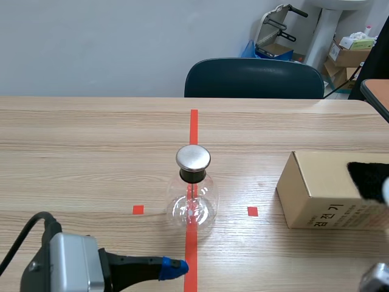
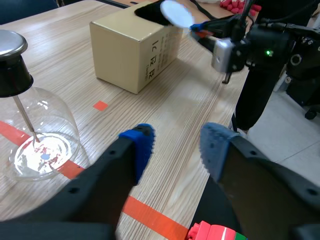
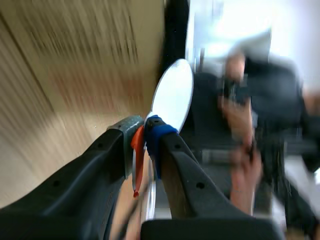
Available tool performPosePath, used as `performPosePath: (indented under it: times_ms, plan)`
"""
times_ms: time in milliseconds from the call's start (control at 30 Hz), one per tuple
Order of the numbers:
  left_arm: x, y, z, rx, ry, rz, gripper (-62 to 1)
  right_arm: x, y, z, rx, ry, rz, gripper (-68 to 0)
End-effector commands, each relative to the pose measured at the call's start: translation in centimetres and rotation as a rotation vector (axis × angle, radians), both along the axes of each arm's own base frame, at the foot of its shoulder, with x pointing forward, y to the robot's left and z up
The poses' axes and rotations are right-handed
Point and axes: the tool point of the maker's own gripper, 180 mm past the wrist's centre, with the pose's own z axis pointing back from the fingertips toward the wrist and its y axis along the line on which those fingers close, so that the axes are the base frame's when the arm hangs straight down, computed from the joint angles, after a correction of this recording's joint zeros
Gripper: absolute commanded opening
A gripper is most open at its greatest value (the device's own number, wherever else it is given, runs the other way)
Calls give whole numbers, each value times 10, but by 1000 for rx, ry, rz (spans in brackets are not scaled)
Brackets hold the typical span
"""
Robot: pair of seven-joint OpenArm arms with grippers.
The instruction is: Do the electroscope experiment
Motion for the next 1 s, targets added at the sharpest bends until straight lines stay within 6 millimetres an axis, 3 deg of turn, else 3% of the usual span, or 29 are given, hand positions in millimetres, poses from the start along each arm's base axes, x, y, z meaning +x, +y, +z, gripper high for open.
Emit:
performPosePath:
  times_ms: [0,167,967]
  plan:
    - [54,18,19,8,-129,149,-420,3,3,11,-47,-39,49,-667]
    - [48,16,17,1,-105,127,-438,2,34,10,-31,-38,215,-667]
    - [45,15,20,-24,-111,128,-454,2,29,11,-30,-41,187,-667]
